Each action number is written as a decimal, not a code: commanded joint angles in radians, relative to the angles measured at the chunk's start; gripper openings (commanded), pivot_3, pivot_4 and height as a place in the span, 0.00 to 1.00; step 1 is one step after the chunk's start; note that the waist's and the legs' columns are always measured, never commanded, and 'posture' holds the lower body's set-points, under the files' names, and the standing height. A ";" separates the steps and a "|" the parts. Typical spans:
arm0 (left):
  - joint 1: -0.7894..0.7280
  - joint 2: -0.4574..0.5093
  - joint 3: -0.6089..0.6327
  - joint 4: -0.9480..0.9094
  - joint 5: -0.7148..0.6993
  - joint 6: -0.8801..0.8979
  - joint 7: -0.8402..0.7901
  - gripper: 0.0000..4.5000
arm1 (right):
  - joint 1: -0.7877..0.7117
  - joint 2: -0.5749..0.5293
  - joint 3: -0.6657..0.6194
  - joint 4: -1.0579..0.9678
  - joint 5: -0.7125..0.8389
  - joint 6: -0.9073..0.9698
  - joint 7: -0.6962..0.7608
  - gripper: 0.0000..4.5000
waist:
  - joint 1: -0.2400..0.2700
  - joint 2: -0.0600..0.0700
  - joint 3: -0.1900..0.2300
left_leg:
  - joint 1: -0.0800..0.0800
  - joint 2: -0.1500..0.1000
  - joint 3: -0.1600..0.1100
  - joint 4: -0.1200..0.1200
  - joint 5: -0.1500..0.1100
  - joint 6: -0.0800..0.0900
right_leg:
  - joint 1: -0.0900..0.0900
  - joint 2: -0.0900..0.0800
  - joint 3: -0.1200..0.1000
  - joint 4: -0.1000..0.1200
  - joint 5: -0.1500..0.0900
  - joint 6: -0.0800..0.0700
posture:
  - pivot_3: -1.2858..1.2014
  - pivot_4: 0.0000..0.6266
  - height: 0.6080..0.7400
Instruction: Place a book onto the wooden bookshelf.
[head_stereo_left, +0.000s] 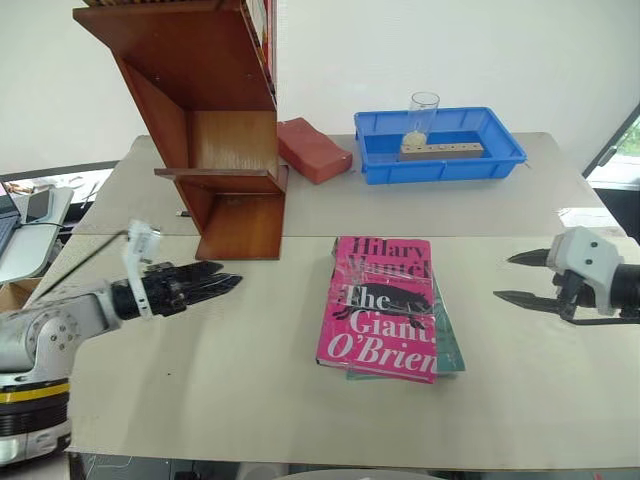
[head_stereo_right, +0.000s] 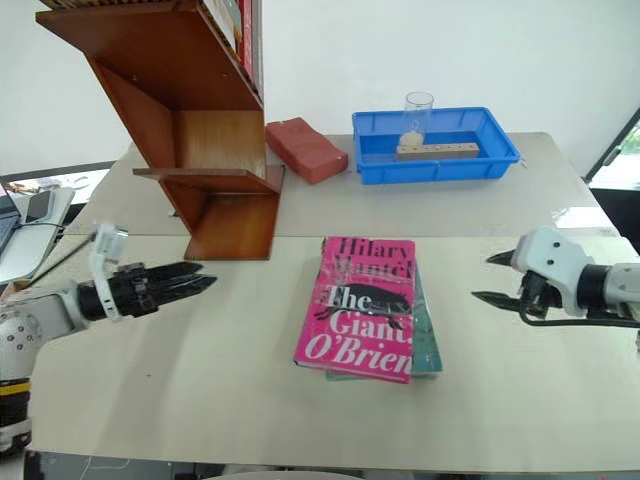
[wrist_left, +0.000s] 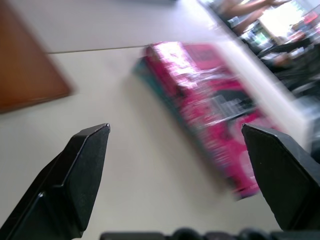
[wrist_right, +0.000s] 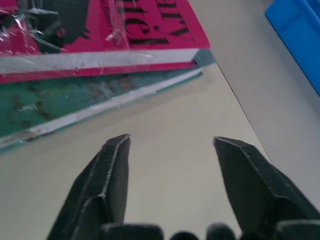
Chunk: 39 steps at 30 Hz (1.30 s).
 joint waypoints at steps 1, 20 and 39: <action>-0.047 -0.105 -0.025 0.043 -0.085 0.176 0.124 1.00 | -0.009 0.027 0.032 -0.043 -0.020 0.004 -0.041 0.35 | 0.000 0.000 0.000 | 0.001 0.000 0.000 0.000 0.000 0.000 | 0.003 0.000 0.000 0.000 0.000 0.000 | 0.52 0.24 0.31; -0.120 -0.497 -0.139 0.335 0.034 0.150 0.313 1.00 | -0.152 0.234 0.310 -0.002 -0.204 -0.064 -0.152 0.01 | 0.004 -0.001 0.000 | 0.004 -0.002 -0.003 0.001 0.000 -0.001 | 0.013 0.000 0.000 -0.003 0.002 -0.003 | 0.52 0.24 0.31; -0.069 -0.422 0.008 -0.018 -0.137 0.144 0.332 0.14 | -0.109 0.211 0.197 -0.144 -0.106 0.060 -0.116 0.00 | 0.002 -0.002 0.001 | 0.002 -0.003 -0.004 0.001 0.001 -0.001 | 0.011 0.000 -0.001 -0.004 0.002 -0.002 | 0.52 0.24 0.31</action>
